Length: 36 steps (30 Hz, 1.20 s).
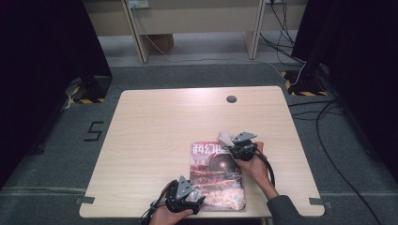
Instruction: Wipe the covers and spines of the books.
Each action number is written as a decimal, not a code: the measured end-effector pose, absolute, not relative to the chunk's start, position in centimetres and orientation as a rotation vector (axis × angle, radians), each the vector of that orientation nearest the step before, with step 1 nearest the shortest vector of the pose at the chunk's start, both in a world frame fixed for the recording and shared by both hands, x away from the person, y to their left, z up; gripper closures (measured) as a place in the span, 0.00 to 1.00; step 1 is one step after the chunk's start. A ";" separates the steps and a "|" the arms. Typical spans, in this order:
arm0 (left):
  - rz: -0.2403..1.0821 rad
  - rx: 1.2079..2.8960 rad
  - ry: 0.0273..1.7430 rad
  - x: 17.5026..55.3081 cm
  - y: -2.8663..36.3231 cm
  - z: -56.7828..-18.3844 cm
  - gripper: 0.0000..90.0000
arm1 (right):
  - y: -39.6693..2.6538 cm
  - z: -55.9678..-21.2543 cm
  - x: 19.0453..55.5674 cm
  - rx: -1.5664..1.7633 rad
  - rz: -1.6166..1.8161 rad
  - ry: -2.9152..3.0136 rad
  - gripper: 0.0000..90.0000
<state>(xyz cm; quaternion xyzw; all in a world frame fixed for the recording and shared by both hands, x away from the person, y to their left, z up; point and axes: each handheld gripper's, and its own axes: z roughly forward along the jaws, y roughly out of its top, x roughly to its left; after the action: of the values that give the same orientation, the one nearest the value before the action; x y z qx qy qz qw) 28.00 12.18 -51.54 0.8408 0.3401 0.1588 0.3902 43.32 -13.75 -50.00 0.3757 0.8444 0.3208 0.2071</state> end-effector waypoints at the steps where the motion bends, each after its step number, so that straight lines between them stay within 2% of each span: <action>1: 0.405 2.137 0.862 28.0 12.2 -51.5 0.23 | -13.8 -50.0 43.3 1.046 0.893 2.352 0.82; 19: 0.406 2.134 0.863 28.0 12.2 -51.6 0.23 | -14.7 -50.0 44.5 1.097 0.851 2.279 0.83; 36: 0.404 2.137 0.863 28.0 12.2 -51.5 0.23 | -13.5 -50.0 43.5 1.028 0.880 2.341 0.84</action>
<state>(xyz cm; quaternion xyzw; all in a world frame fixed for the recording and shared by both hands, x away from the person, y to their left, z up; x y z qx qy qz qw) 28.01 12.18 -51.54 0.8409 0.3397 0.1588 0.3902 43.54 -13.49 -50.02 0.3711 0.8451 0.3176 0.2171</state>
